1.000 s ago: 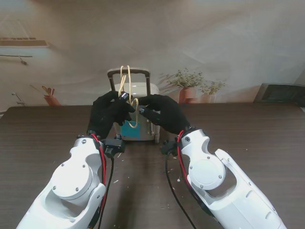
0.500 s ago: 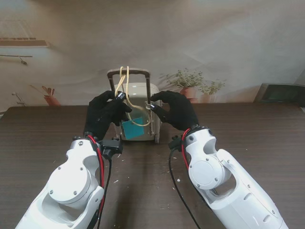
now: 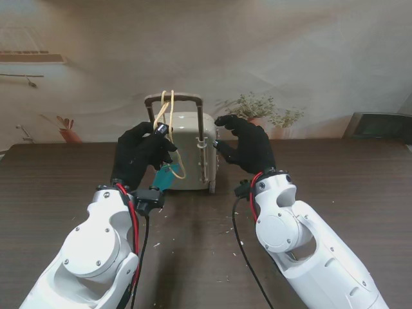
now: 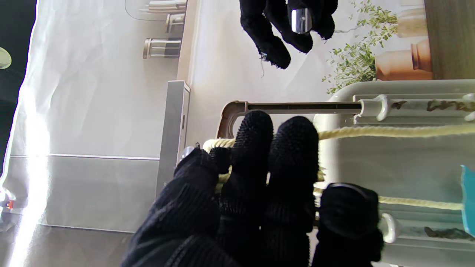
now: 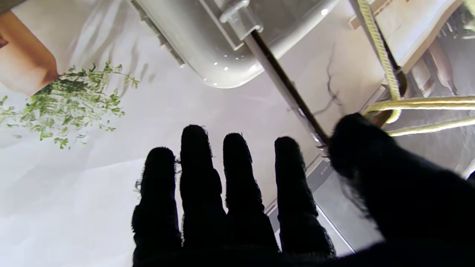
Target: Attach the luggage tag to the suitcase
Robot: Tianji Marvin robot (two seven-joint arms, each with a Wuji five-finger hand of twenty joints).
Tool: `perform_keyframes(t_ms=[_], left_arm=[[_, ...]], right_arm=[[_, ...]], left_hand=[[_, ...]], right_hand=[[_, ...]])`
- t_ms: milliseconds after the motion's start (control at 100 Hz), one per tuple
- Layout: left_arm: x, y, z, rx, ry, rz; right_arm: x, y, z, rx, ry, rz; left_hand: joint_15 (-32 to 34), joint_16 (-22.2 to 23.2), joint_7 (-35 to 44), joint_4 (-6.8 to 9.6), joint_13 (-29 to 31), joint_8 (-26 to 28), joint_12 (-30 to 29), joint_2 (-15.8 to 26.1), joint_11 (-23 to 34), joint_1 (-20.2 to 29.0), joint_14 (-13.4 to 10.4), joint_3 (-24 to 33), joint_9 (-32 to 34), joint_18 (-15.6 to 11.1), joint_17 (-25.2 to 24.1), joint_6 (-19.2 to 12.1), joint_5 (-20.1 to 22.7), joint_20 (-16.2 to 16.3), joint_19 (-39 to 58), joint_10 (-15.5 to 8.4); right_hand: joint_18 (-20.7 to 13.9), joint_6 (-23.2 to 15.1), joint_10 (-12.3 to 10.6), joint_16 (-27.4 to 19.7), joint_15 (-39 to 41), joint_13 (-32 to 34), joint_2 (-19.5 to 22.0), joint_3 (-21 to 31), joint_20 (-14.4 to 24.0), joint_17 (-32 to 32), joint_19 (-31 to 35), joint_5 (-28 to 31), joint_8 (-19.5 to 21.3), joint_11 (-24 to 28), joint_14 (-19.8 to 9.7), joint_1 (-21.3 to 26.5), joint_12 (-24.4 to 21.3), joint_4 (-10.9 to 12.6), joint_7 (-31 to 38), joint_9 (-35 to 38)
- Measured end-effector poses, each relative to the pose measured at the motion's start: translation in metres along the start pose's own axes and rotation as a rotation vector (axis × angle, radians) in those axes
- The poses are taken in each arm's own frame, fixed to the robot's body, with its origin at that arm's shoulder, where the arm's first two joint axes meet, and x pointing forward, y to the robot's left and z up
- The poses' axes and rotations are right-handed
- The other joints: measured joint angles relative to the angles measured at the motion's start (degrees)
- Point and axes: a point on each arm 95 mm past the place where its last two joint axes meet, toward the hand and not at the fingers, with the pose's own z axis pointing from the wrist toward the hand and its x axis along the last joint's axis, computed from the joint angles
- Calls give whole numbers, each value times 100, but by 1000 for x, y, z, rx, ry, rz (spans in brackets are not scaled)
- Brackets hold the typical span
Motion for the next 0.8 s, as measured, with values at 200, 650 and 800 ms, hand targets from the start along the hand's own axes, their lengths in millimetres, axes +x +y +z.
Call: perform_keyframes(t_ms=[200,650,800], left_arm=[[0,0,-2,-11,3,1],[0,-1,-3,-15,5,2],[-1,0,-3,-21,2,0]], right_arm=[[-16,-6,12,13,-38,-69],[-27,-29,46,104,38,-87],[-25,-34,53,115,46,-82]], left_hand=[[0,0,-1,0,0,0,0,0,0,0,-3,0,0,0,0,3,0,1,0,0],[0,0,-58,6,0,-4,0,0,0,0,-5,0,0,0,0,4,0,1,0,0],[0,0,-58,7,0,-5,0,0,1,0,-5,0,0,0,0,4,0,0,0,0]], right_hand=[[-195,500,7,-135,-236,-726,8,-5,-130,-574,-301,-418,-461,-190,-4,-113,-17,0,-430,-699],[-291,-224,-29,-260,-344,-1271,192,-14,-199,-896,-558,-925,-521,-340,-66,-448,-79,0,-348,-1212],[-291,-251,-32,-262,-387,-1272,192,-15,-199,-917,-572,-992,-521,-342,-66,-448,-129,0,-337,-1289]])
